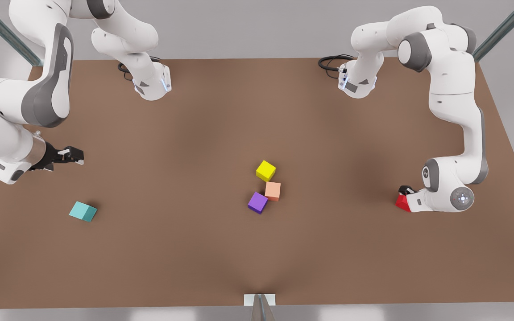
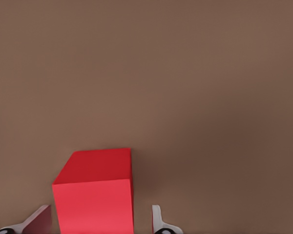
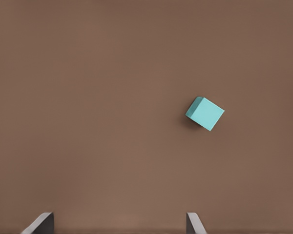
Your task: Pick up red wooden cube and pass to hand red wooden cube and place in blue wooden cube
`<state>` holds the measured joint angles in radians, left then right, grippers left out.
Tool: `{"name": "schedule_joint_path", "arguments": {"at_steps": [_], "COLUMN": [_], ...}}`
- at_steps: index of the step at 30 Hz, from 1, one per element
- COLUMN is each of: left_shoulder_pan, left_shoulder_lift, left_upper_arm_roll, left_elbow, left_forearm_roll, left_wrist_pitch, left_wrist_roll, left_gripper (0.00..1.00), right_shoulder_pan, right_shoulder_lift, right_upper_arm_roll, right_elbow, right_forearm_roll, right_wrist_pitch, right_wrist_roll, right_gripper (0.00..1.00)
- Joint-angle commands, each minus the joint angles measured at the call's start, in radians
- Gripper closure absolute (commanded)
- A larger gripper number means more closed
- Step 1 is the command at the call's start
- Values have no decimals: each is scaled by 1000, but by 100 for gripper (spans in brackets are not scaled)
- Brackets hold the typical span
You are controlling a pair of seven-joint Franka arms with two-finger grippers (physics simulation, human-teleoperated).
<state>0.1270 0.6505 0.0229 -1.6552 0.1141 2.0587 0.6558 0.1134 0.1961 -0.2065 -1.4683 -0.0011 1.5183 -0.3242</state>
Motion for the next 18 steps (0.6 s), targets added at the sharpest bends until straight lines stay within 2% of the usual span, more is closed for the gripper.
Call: {"name": "schedule_joint_path", "arguments": {"at_steps": [1, 18], "left_shoulder_pan": [0, 5], "left_shoulder_lift": [0, 81], "left_upper_arm_roll": [0, 6], "left_elbow": [2, 5], "left_forearm_roll": [3, 1], "left_wrist_pitch": [4, 90], "left_wrist_roll": [-96, -96], "left_gripper": [0, 0], "right_shoulder_pan": [0, 3], "right_shoulder_lift": [0, 5], "right_upper_arm_roll": [-1, 1], "right_elbow": [0, -9], "right_forearm_roll": [1, 0], "right_wrist_pitch": [-3, -9], "right_wrist_roll": [-33, -39], "right_gripper": [0, 0]}}
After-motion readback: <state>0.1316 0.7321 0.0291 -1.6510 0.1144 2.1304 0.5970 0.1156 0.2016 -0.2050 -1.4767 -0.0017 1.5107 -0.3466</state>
